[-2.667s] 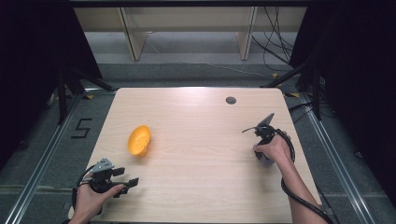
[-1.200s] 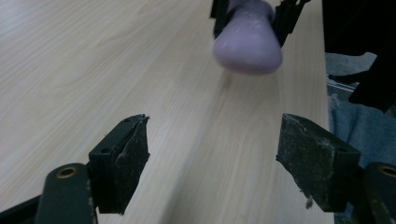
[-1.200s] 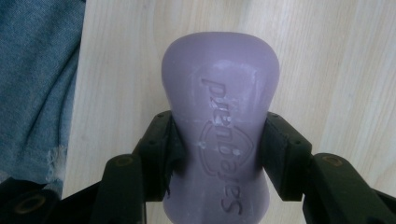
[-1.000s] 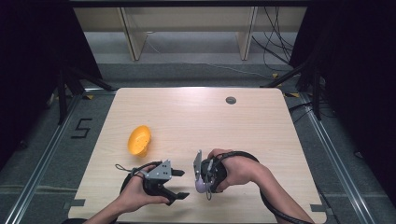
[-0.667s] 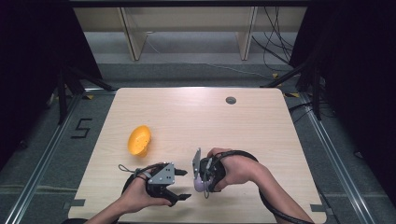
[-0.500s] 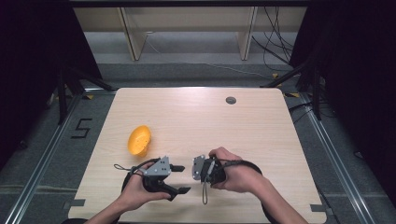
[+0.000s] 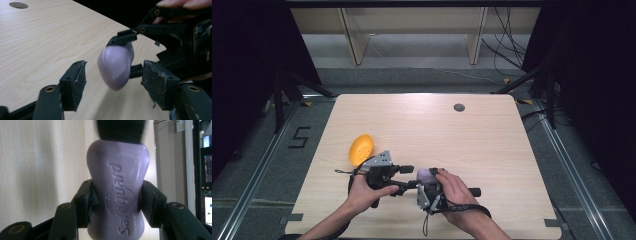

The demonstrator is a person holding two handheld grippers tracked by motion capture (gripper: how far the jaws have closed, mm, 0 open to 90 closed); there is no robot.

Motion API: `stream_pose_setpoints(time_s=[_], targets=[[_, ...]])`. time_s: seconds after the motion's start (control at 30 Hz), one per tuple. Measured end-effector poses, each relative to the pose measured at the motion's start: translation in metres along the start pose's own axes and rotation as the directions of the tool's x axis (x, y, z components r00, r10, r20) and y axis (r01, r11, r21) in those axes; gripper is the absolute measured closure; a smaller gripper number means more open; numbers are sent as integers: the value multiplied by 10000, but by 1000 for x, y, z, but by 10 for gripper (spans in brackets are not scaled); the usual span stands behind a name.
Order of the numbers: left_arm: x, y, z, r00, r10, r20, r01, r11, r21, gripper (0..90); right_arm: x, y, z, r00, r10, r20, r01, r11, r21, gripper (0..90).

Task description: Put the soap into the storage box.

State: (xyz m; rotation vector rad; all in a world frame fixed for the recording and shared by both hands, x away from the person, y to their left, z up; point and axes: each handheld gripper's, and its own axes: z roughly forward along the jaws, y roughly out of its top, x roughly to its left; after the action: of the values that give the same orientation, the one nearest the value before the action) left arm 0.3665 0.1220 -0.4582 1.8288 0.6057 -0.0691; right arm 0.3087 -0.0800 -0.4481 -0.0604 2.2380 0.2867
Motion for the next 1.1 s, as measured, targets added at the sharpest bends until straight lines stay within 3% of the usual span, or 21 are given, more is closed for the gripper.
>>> stream_pose_setpoints(time_s=[0.03,0.07,0.13,0.27,0.53,0.57,0.6,0.67,0.7,0.77,0.9,0.93,0.97,1.0,1.1], targets=[[1,1,1,9995,-226,200,226,9997,-30,369,-1,1,1,9998,-200,-73,200,9998,-82,499],[4,1,3,9991,-347,261,344,9993,141,393,-4,3,2,9953,-960,128,963,9948,-317,499],[5,1,4,9988,-433,233,427,9988,257,396,-4,3,2,9953,-948,184,954,9949,-317,499],[7,-1,10,9930,-1049,541,1032,9941,346,402,-6,4,0,9946,-980,334,993,9943,-400,499],[7,0,16,9905,-1173,723,1132,9918,585,442,-4,6,-1,9949,-912,431,933,9945,-485,499],[7,0,16,9904,-1191,706,1147,9914,625,450,0,5,-1,9985,-398,369,416,9980,-480,499],[8,-1,16,9899,-1189,769,1141,9914,633,464,1,5,-1,9991,-203,360,220,9986,-473,499],[9,-1,16,9887,-1254,815,1205,9907,632,490,2,5,-3,9990,-215,399,234,9986,-481,499],[9,-1,16,9887,-1254,815,1205,9907,632,506,3,6,-4,9994,8,358,4,9995,-318,500],[10,-1,17,9872,-1284,944,1234,9907,575,529,2,6,-4,9983,-355,470,382,9976,-582,499],[9,0,16,9875,-1269,938,1213,9906,633,537,3,7,-5,9981,-258,563,296,9972,-686,499],[9,0,16,9870,-1295,953,1236,9902,656,542,1,8,-5,9962,-615,619,662,9948,-777,499],[9,0,16,9864,-1313,991,1252,9899,660,542,1,8,-5,9962,-615,619,662,9948,-777,499],[9,0,15,9842,-1359,1133,1289,9894,670,555,-1,9,-5,9917,-1056,735,1116,9903,-828,499],[8,1,13,9832,-1421,1150,1355,9888,630,578,-1,8,-6,9911,-1086,773,1150,9899,-829,499]])
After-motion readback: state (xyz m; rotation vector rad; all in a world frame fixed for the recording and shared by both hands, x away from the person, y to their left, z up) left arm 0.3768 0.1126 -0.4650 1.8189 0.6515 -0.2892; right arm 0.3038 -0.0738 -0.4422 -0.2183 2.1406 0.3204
